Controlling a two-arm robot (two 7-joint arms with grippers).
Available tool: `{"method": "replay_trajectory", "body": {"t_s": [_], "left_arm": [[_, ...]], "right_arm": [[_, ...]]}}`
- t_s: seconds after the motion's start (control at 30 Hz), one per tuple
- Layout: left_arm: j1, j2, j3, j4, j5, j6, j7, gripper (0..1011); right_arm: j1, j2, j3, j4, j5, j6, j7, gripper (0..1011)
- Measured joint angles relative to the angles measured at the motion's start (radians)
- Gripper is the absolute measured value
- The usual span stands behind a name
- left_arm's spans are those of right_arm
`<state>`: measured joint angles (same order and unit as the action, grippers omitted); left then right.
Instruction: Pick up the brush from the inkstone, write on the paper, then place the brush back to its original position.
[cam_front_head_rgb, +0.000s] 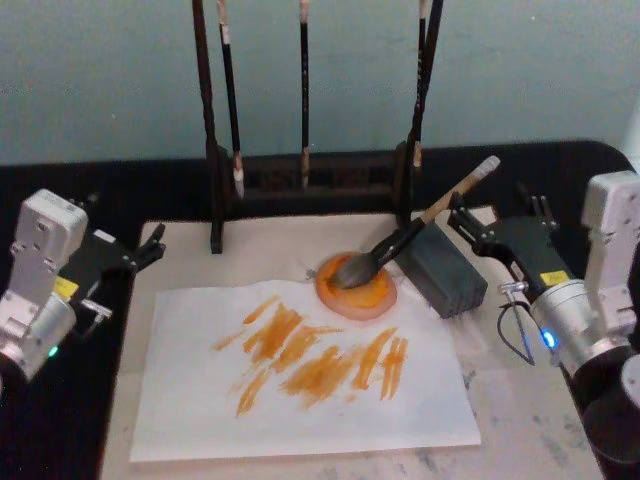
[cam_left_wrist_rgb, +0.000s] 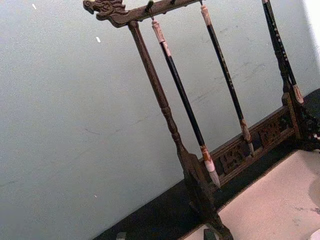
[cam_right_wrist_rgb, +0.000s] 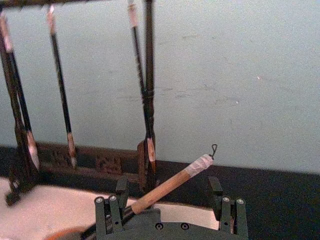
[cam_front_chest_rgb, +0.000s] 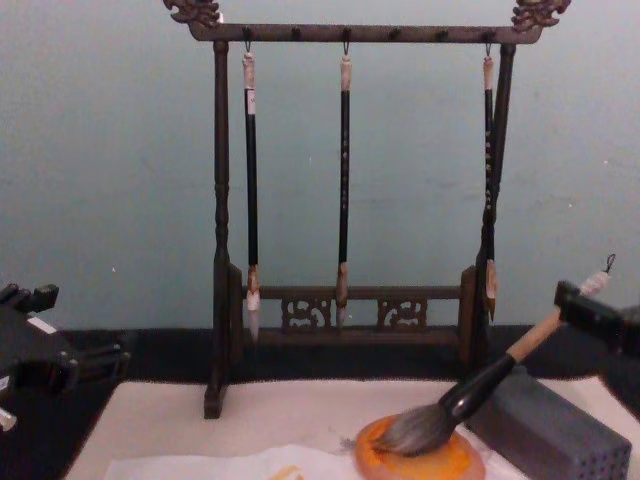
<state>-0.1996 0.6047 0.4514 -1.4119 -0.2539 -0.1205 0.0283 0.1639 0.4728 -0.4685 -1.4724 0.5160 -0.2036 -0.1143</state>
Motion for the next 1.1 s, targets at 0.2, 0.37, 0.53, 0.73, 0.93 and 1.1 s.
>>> {"method": "replay_trajectory", "body": {"t_s": [0.2,0.37,0.53,0.73,0.93,1.1], "left_arm": [[0.0,0.0,0.0,0.0,0.0,0.0,0.0,1001],[0.0,0.0,0.0,0.0,0.0,0.0,0.0,1001],[0.0,0.0,0.0,0.0,0.0,0.0,0.0,1001],[0.0,0.0,0.0,0.0,0.0,0.0,0.0,1001],[0.0,0.0,0.0,0.0,0.0,0.0,0.0,1001],[0.0,0.0,0.0,0.0,0.0,0.0,0.0,1001]], "right_arm": [[0.019,-0.008,-0.033,0.047,-0.135,-0.013,-0.039,1000],[0.026,-0.021,-0.039,0.078,-0.179,-0.012,-0.046,1000],[0.027,-0.031,-0.035,0.09,-0.196,-0.006,-0.048,1000],[0.027,-0.031,-0.034,0.091,-0.198,-0.004,-0.048,1000],[0.026,-0.031,-0.035,0.09,-0.197,-0.004,-0.048,1000],[0.026,-0.03,-0.035,0.09,-0.197,-0.005,-0.048,1000]]}}
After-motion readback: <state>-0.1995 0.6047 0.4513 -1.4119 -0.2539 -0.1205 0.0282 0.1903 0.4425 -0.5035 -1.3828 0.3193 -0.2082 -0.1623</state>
